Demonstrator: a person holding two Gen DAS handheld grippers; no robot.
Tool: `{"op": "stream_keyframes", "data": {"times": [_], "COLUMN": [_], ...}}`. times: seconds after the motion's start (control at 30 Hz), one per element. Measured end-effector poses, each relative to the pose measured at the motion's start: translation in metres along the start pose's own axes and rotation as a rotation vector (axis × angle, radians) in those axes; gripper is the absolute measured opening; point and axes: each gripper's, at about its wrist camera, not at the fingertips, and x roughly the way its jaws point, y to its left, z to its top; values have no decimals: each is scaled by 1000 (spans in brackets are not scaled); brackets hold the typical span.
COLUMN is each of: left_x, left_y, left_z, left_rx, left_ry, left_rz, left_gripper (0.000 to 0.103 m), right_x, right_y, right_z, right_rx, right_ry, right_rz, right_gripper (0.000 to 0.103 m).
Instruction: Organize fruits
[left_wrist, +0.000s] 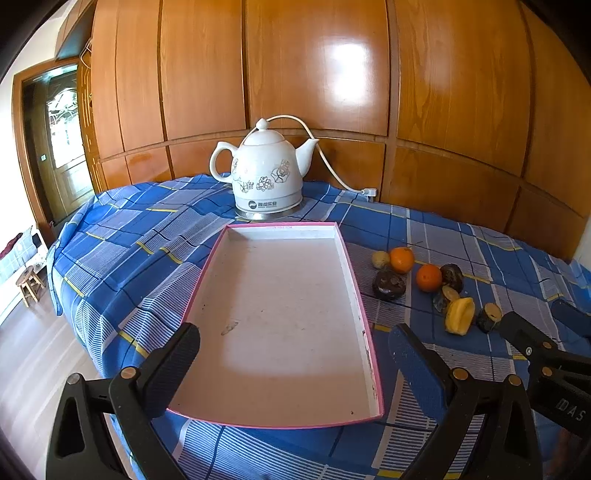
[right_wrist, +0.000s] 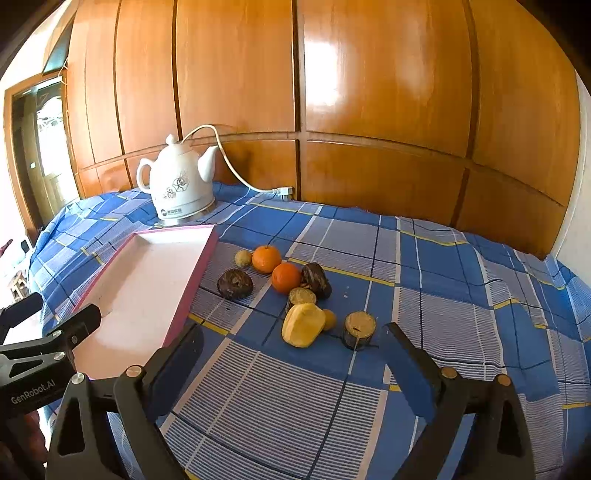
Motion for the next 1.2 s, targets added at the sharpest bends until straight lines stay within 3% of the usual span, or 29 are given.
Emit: {"op": "stream_keyframes", "data": {"times": [1.2], "left_x": [1], "left_y": [-13], "left_z": [0], "left_rx": [31], "left_ry": [11], "left_rz": [-29], "left_gripper": [103], "right_x": [2], "right_y": [-16], "right_z": [11], "right_rx": [-7], "right_ry": [2], "right_rz": [19], "right_gripper": [98]}}
